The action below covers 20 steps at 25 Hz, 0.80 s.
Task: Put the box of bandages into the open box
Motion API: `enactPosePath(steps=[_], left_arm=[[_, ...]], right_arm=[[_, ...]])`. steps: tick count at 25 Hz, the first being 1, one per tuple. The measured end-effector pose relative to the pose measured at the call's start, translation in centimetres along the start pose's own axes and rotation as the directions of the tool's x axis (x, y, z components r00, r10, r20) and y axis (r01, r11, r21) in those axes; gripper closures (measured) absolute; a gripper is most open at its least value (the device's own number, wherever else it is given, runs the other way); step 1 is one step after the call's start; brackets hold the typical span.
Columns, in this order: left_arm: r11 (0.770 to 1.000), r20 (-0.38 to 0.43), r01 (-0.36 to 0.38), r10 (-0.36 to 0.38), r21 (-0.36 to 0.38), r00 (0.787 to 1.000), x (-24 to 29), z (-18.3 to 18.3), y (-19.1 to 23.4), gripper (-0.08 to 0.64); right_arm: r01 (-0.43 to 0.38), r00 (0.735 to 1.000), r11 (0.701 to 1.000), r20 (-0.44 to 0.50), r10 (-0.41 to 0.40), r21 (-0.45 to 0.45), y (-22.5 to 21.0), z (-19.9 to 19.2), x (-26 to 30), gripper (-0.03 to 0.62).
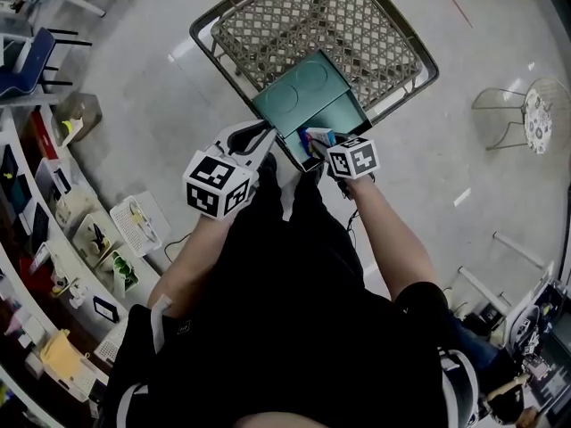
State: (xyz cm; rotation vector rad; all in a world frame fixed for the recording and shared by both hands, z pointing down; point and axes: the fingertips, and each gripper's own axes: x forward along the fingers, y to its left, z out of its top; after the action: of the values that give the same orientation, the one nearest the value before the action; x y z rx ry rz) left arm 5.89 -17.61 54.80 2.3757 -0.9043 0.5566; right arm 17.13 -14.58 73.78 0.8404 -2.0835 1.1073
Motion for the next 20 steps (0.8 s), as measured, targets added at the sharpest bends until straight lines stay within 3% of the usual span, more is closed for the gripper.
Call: enactPosePath(steps=[4,7,14,20], left_arm=[[1.0,0.012,-0.015,0.015,-0.008,1.0,-0.1,0.3,0.3,0.499],[1.0,0.021,-0.02,0.02,-0.013,1.0,0.3,0.8,0.4,0.499],[1.0,0.055,-0.015,0.015,0.005,0.998,1.1,3.3,0.4,0.499],[0.999,0.099,0.005,-0.01,0.05,0.995,1.7,6.3,0.1,0.499]], right_arm=[[-0.031,0.999,0.999,-0.023,0.03,-0.035,0.0,0.7,0.4,0.416],[-0.005,0.999,0.999,-0.046,0.003,-0.045,-1.5,1.0,-0.1,0.394],[0.077,0.996,0.997,-0.032,-0.078,-0.027,-5.3,2.7,-2.8,0.388],[0.12,0.991,0.993,0.062,-0.12,0.006,-6.7,5.5,-6.1,0.388]])
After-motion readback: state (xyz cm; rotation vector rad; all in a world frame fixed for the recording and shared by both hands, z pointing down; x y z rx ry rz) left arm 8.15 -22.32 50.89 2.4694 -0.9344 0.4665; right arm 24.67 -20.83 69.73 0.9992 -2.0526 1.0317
